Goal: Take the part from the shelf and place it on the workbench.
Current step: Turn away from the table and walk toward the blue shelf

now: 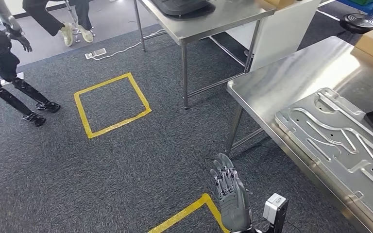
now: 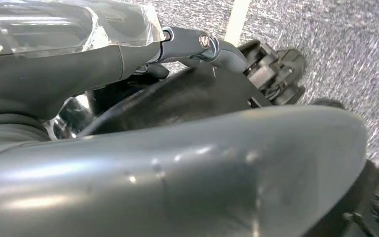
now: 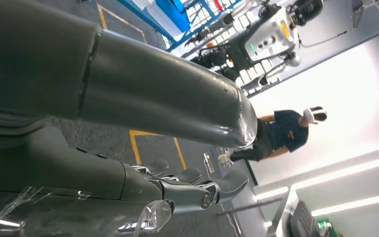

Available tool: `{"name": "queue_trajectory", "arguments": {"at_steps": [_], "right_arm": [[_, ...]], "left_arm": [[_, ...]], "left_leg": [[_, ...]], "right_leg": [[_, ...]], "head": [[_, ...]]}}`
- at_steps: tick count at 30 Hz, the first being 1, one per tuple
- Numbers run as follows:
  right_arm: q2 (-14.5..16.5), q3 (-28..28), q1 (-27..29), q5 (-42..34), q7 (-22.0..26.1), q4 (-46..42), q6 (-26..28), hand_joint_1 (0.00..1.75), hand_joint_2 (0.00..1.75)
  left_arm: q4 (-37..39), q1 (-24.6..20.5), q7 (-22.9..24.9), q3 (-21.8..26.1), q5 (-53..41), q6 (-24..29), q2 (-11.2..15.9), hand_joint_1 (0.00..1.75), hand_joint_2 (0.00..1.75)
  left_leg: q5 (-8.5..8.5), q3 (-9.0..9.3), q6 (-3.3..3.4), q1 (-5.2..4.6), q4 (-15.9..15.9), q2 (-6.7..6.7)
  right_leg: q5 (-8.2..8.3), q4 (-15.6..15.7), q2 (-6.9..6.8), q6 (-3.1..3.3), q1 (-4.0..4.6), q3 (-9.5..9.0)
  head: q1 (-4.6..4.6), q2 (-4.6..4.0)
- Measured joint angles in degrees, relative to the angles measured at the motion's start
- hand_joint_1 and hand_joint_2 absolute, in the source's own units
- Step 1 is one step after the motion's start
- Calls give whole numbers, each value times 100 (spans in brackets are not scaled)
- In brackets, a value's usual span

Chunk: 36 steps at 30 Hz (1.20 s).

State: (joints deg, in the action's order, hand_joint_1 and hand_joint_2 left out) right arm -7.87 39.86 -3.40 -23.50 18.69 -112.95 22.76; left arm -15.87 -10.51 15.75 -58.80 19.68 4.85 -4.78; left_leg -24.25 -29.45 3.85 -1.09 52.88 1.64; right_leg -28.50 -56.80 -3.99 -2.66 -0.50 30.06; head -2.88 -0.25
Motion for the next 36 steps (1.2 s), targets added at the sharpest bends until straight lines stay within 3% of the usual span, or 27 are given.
{"name": "queue_trajectory", "arguments": {"at_steps": [2, 3, 4, 5, 6, 7, 9, 11, 13, 15, 17, 19, 20, 21, 22, 24, 26, 28, 29, 31, 33, 35, 36], "right_arm": [[2, 1, 8, -1, -2, 15, -1, 0, 0], [1, 1, 16, -2, -4, 26, -1, 0, 0], [1, 1, 25, -2, -7, 41, 1, 0, 0], [0, 1, 31, -2, -9, 55, 2, 0, 0], [0, 0, 33, -1, -11, 66, 3, 0, 0], [0, 0, 34, 1, -13, 74, 4, 0, 0], [1, 1, 35, 5, -19, 84, 11, 0, 0], [2, 1, 32, 13, -29, 93, 22, 0, 0], [6, 1, 21, 31, -37, 97, 30, 0, 0], [13, 1, 10, 51, -45, 98, 37, 0, 0], [17, 1, 9, 62, -57, 98, 39, 0, 0], [18, 1, 3, 69, -75, 104, 38, 0, 0], [22, 3, -10, 73, -91, 110, 38, 0, 0], [33, 7, -32, 79, -108, 120, 36, 0, 0], [49, 13, -64, 85, -127, 131, 31, 0, 0], [91, 29, -135, 99, -157, 156, 22, 0, 0], [126, 40, -187, 109, -175, 180, 19, 0, 0], [156, 59, -233, 114, -186, 204, 17, 0, 0], [170, 70, -254, 115, -192, 214, 16, 0, 0], [190, 87, -288, 123, -201, 232, 8, 0, 0], [197, 94, -298, 130, -223, 264, 3, 0, 0], [203, 109, -306, 136, -243, 319, 22, 0, 0], [205, 118, -313, 139, -246, 344, 37, 0, 0]], "left_arm": [[0, -11, 12, -8, -14, -11, -4, 0, 0], [0, -12, 16, -11, -19, -17, -5, 0, 0], [0, -12, 16, -14, -23, -23, -7, 0, 0], [0, -13, 17, -16, -25, -27, -7, 0, 0], [0, -14, 17, -17, -27, -31, -7, 0, 0], [0, -18, 18, -17, -29, -35, -9, 0, 0], [0, -31, 20, -18, -32, -41, -9, 0, 0], [0, -44, 24, -20, -40, -43, -7, 0, 0], [0, -47, 27, -20, -50, -42, -5, 0, 0], [0, -48, 30, -21, -57, -45, -4, 0, 0], [0, -63, 32, -21, -63, -48, -3, 0, 0], [0, -88, 31, -20, -61, -46, -2, 0, 0], [0, -95, 30, -20, -54, -46, -1, 0, 0], [0, -91, 31, -20, -40, -48, 0, 0, 0], [0, -75, 32, -20, -23, -51, 1, 0, 0], [1, -20, 38, -20, 4, -57, 3, 0, 0], [3, 16, 38, -19, 15, -62, 10, 0, 0], [4, 24, 33, -16, 19, -65, 16, 0, 0], [4, 27, 30, -15, 19, -66, 12, 0, 0], [4, 26, 28, -12, 20, -70, 3, 0, 0], [4, 21, 28, -10, 19, -77, -8, 0, 0], [4, 17, 27, -9, 4, -86, -15, 0, 0], [4, 13, 27, -9, -10, -93, -17, 0, 0]], "left_leg": [[15, 16, 26, 24, -12, -112], [15, 17, 31, 26, -11, -174], [14, 21, 33, 29, -10, -242], [12, 31, 30, 36, -8, -319], [6, 48, 21, 48, -4, -397], [-7, 69, 3, 66, 5, -473], [-50, 74, -63, 86, 56, -606], [-70, 20, -130, 87, 99, -709], [-67, -23, -175, 104, 109, -779], [-199, -125, -220, 107, 337, -599], [-544, -447, -265, 97, 1037, -315], [-832, -804, -279, 99, 1814, -231], [-842, -863, -267, 96, 1958, -224], [-742, -802, -243, 90, 1856, -212], [-555, -632, -207, 76, 1516, -175], [-199, -205, -101, -3, 607, 67], [-88, -23, -27, -83, 138, 263], [-78, -38, 0, -97, 83, 178], [-51, -25, 7, -79, 51, 109], [4, 14, 24, -28, -8, -31], [21, 22, 35, -4, -17, -157], [22, 26, 40, 7, -13, -296], [18, 36, 34, 19, -7, -374]], "right_leg": [[-366, -724, 295, -34, -12, 335], [-526, -1146, 347, -44, -15, 548], [-596, -1448, 365, -54, -18, 713], [-541, -1529, 370, -63, -25, 779], [-371, -1356, 379, -73, -38, 723], [-126, -978, 415, -89, -59, 564], [217, -175, 633, -127, -116, 200], [267, 141, 769, -101, -128, 68], [264, 151, 664, -13, -105, 77], [265, 161, 540, 67, -96, 66], [255, 167, 414, 119, -77, 58], [237, 166, 269, 151, -46, 51], [228, 166, 196, 163, -32, 43], [219, 166, 129, 173, -17, 30], [211, 167, 68, 179, -4, 15], [195, 167, -38, 176, 21, -7], [186, 167, -131, 151, 35, 1], [177, 180, -256, 113, 37, -8], [151, 160, -234, 89, 32, -19], [-35, -131, 26, 29, 20, 90], [-369, -847, 307, -20, 4, 447], [-519, -1434, 356, -59, -13, 771], [-426, -1433, 362, -80, -30, 797]], "head": [[3, -1], [4, -1], [3, 0], [4, -1], [4, 0], [4, -1], [4, -1], [5, -2], [4, -1], [1, 0], [-3, -1], [-3, -1], [-3, 0], [-3, 0], [-3, -1], [-3, -1], [-3, -1], [-2, -1], [-2, -1], [0, -1], [1, -1], [2, -2], [3, -2]]}}
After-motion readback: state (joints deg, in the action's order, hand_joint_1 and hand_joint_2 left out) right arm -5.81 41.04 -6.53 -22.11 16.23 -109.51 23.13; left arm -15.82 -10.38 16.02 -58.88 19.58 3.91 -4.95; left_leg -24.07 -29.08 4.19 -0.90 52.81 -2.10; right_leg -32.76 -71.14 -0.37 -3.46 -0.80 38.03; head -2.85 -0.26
